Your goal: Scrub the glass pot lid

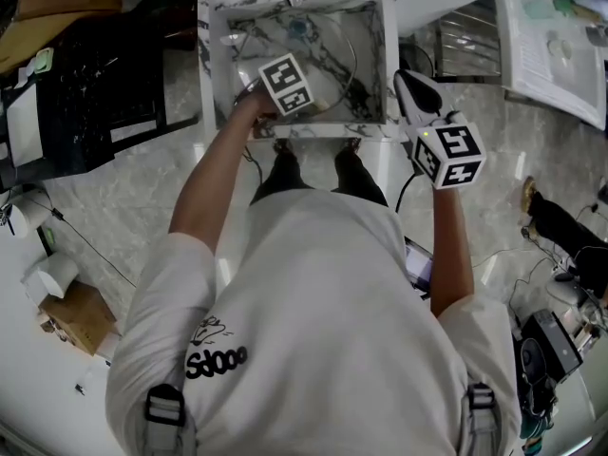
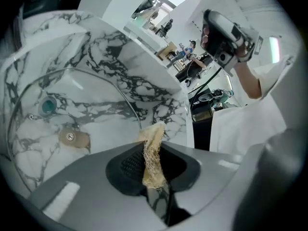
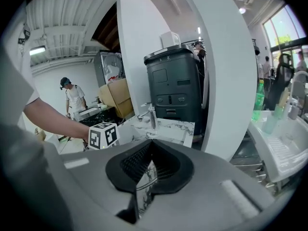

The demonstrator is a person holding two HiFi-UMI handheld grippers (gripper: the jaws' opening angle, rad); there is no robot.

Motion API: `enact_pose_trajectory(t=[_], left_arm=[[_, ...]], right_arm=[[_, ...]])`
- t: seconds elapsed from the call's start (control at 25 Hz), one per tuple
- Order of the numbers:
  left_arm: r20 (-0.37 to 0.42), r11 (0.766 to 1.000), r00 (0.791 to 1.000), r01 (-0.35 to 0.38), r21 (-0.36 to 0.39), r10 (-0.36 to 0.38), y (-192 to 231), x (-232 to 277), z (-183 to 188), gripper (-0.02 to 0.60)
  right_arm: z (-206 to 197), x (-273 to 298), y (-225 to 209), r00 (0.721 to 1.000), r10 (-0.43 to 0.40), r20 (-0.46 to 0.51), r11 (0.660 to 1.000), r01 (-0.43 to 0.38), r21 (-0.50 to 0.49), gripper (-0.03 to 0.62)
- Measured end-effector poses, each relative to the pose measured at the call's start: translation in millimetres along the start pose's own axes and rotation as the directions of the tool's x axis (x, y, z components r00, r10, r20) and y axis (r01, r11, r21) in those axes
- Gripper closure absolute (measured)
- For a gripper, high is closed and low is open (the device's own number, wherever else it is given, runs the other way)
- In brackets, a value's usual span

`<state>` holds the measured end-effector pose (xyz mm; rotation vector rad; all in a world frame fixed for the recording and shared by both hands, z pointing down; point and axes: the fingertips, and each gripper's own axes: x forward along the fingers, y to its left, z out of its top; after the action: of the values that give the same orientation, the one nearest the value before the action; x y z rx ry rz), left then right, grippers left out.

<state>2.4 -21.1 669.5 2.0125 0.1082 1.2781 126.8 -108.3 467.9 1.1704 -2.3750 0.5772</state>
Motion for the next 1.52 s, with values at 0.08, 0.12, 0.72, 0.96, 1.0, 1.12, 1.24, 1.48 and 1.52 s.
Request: enact_pose_trajectory(t=[0.08,0.12,0.72,0.96,1.0,1.12,1.24,1.48,1.52], left_arm=[[0.048,0.998,0.998,-0.051,0.024,0.050,-2,-15,5,0.526],[0.072,0.995,0.994,-0.089,0.036,0.086,-2,-24,7,0.526],[0.553,0.768,0.629,-0.640,-0.031,0.546,-2,-245,46,0.525],[0.704,0.676,0.412,-0.725,-0.131,0.579,-34,-330,62,0.525],[0.727,0.664,0.377,-0.733,-0.145,0.574,-40,-343,64,0.525],[0.777,0.616,0.274,-0.767,-0.179,0.567,-59,-379,69,0.525],[0.812,0.556,0.170,-0.803,-0.215,0.559,-81,-412,73,0.525],[0.871,0.511,0.014,-0.814,-0.276,0.492,-121,-462,78,0.525],[0.876,0.506,-0.011,-0.813,-0.288,0.482,-128,-468,77,0.525]], right_arm=[[8,-6,-2,1.000,-0.012,0.011,1.000,0.012,-0.023,0.591],[13,-9,-3,1.000,-0.016,0.018,0.999,0.017,-0.035,0.591],[126,-7,28,0.980,0.014,0.196,0.967,0.036,-0.252,0.591],[179,-12,50,0.961,0.052,0.272,0.936,0.048,-0.348,0.591],[187,-13,53,0.956,0.057,0.287,0.932,0.052,-0.357,0.591],[211,-18,61,0.941,0.068,0.330,0.922,0.067,-0.382,0.591],[231,-25,69,0.928,0.077,0.365,0.915,0.080,-0.395,0.591],[263,-42,84,0.897,0.094,0.432,0.908,0.101,-0.406,0.591],[267,-45,87,0.894,0.098,0.438,0.905,0.103,-0.412,0.591]])
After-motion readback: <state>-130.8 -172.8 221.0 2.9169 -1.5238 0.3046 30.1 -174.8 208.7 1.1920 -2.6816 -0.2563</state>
